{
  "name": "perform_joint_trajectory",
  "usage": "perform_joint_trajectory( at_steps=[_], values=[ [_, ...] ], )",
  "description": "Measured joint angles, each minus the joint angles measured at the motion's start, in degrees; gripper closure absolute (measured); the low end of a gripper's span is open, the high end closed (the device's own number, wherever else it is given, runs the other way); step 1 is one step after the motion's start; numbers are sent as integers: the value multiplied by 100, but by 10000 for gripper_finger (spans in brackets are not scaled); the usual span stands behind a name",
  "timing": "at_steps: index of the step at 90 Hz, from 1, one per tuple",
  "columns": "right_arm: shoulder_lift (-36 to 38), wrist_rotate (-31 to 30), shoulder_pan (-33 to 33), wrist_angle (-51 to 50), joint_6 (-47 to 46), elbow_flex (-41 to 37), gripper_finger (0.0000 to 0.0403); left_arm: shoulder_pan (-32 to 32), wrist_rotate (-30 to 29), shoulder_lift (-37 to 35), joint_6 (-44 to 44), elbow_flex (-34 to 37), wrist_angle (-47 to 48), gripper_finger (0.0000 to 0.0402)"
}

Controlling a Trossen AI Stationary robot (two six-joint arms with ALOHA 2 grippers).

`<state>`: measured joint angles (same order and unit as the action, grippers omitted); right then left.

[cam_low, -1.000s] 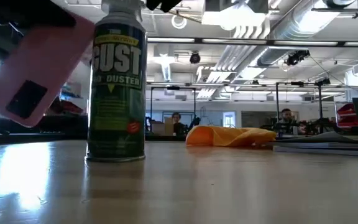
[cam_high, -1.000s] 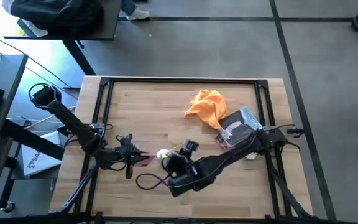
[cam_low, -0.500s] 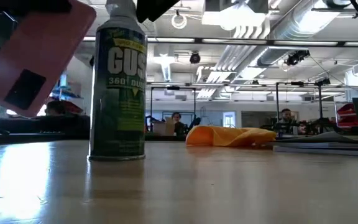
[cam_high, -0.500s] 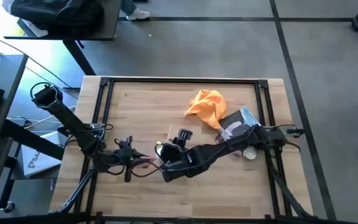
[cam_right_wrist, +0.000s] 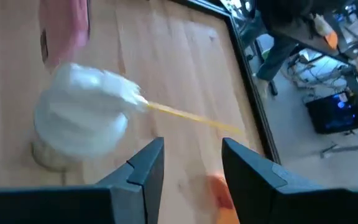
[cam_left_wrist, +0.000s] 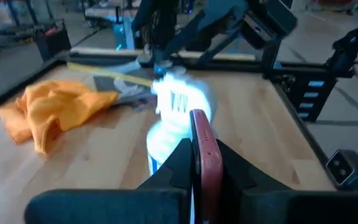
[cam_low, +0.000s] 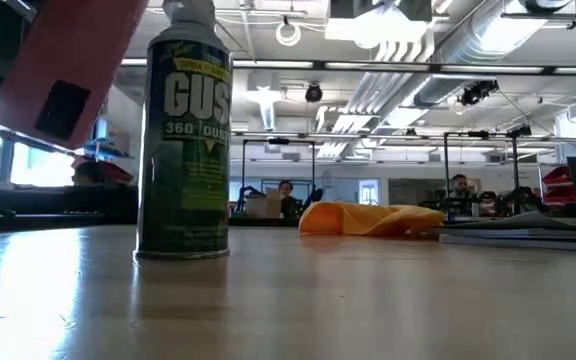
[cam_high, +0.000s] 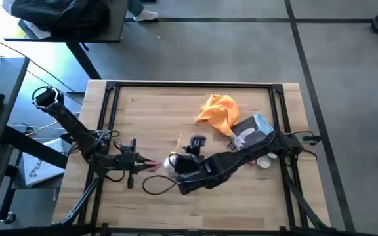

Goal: Apply microfiber cloth
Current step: Spray the front and back of the cellphone using the spray bottle

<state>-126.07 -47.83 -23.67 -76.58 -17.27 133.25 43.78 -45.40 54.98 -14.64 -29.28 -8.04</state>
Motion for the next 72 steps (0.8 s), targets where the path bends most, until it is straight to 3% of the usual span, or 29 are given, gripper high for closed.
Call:
perform_joint_trajectory(
  at_steps=[22,38,57,72],
  values=[
    [-9,-14,164,-380,100,-2,274,-878,125,-610,636,-2,380,390],
    [19,192,349,474,799,-624,274,-1940,1085,-731,1169,-2,420,390],
    [19,1161,527,1755,1433,-1759,274,-3188,2210,-732,1702,-2,393,390],
    [34,1161,535,2282,2136,-1825,274,-4086,3047,-732,2108,-2,243,390]
  ],
)
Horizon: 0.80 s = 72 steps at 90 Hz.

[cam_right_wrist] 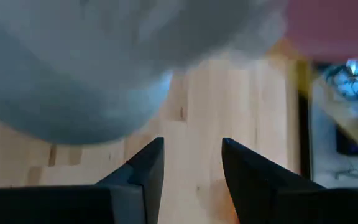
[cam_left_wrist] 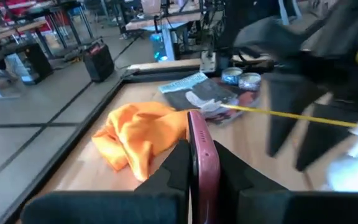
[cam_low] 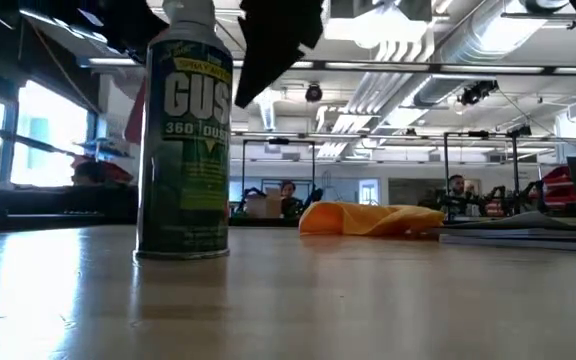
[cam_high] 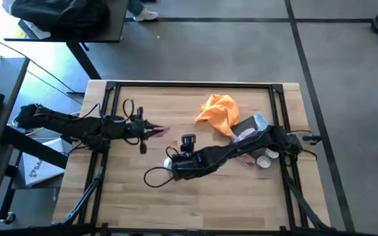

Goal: Apply microfiber cloth
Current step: Spray the front and back of the cellphone using the spray bottle

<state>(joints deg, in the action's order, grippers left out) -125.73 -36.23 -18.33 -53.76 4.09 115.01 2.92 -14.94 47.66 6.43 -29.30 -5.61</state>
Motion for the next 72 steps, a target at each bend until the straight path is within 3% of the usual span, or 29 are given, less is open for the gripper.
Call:
perform_joint_trajectory(
  at_steps=[25,56,72],
  values=[
    [-2,50,76,411,760,359,274,-1010,1300,7,119,0,-391,390],
    [92,175,104,151,1179,496,274,-1062,1428,-93,120,0,-436,390],
    [771,370,250,-140,1230,500,274,-1232,871,-302,174,0,-470,390]
  ],
)
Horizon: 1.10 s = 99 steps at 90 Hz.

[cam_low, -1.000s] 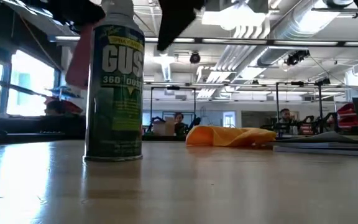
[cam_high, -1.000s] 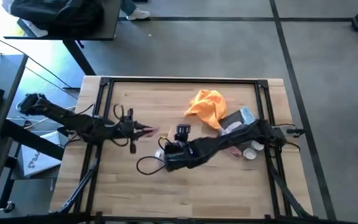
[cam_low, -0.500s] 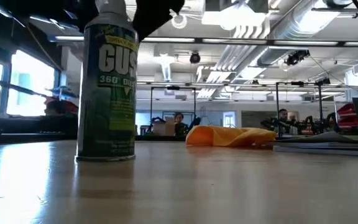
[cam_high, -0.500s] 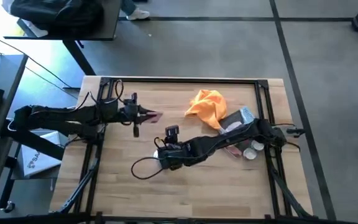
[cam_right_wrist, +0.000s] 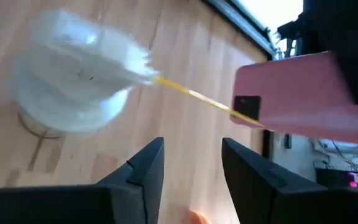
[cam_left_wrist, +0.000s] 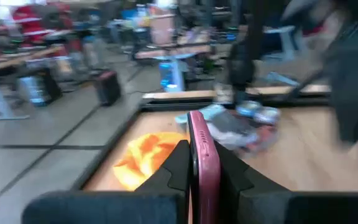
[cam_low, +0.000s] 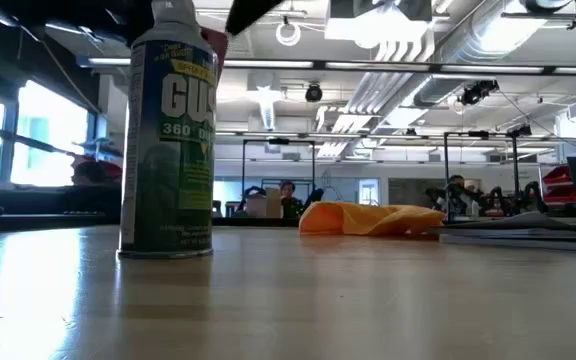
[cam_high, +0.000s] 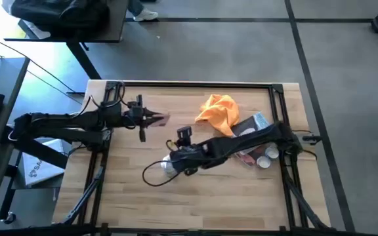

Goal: Apply microfiber cloth
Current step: Spray the front and back of the cellphone using the spray bottle

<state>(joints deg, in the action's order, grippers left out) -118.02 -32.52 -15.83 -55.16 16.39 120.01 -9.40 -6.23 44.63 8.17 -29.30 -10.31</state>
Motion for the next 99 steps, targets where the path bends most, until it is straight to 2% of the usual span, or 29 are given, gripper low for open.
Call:
perform_joint_trajectory(
  at_steps=[8,23,31,51,66,85,99],
  values=[
    [308,623,275,175,-8,4,274,-156,-62,-34,43,2,-160,390],
    [444,2736,836,669,-99,-28,282,-458,576,217,-60,41,-715,390],
    [444,3323,1010,881,-123,-253,302,-590,846,416,-63,46,-949,390],
    [466,3608,1013,1617,-213,-852,394,-792,1344,775,-68,46,-1528,390],
    [598,3584,962,2045,-342,-1261,401,-866,1488,828,-152,46,-1675,390],
    [1122,3778,1056,3610,-418,-2514,403,-870,1482,811,-153,46,-1726,390],
    [1193,4508,1108,4980,-551,-3208,403,-901,1496,885,-379,46,-1898,390]
  ],
)
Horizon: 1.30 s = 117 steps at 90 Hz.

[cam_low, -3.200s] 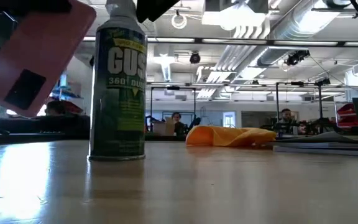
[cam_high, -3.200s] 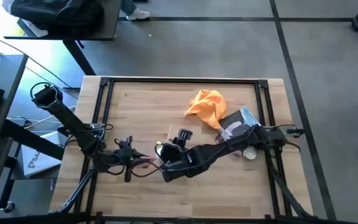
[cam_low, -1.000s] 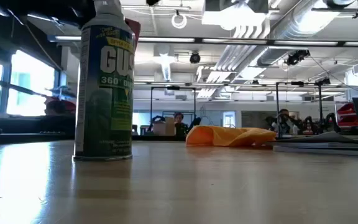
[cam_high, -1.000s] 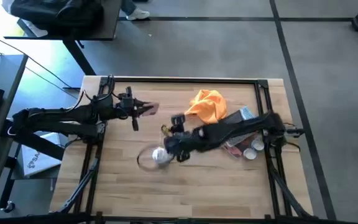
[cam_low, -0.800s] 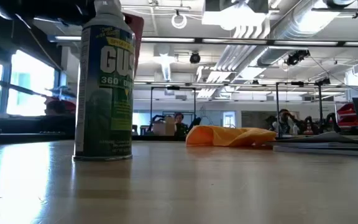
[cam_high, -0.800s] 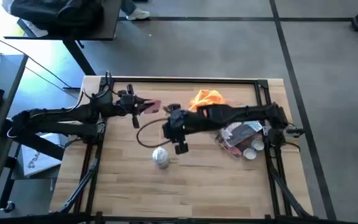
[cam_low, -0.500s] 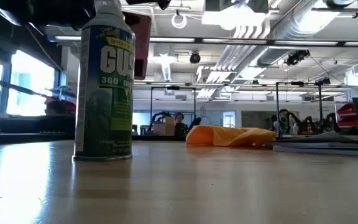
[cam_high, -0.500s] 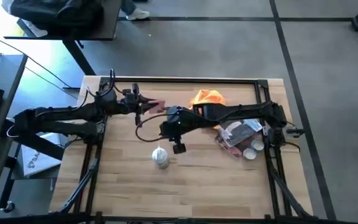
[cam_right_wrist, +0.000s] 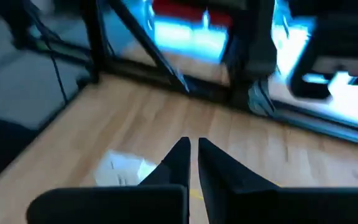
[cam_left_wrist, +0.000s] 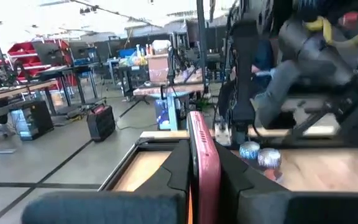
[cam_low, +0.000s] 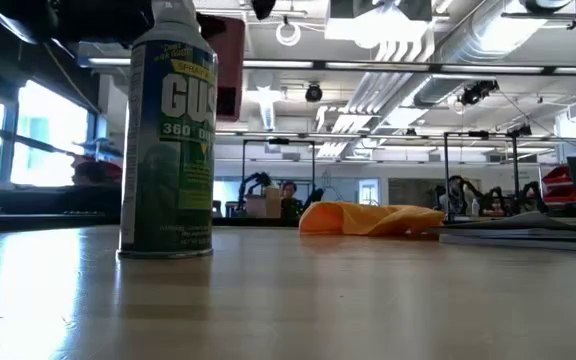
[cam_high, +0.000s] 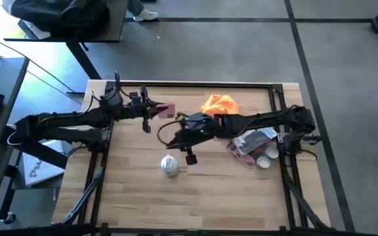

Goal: Apply microfiber cloth
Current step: Spray the front and back of the cellphone using the spray bottle

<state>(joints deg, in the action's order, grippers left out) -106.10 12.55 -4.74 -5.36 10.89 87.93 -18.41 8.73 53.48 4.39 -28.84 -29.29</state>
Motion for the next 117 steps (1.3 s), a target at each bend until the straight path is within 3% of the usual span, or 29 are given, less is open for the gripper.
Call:
perform_joint_trajectory(
  at_steps=[51,117],
  values=[
    [-249,849,252,542,200,-248,403,4,17,257,-178,0,-52,390],
    [-309,1003,246,411,95,-250,403,4,17,257,-182,0,-8,390]
  ],
)
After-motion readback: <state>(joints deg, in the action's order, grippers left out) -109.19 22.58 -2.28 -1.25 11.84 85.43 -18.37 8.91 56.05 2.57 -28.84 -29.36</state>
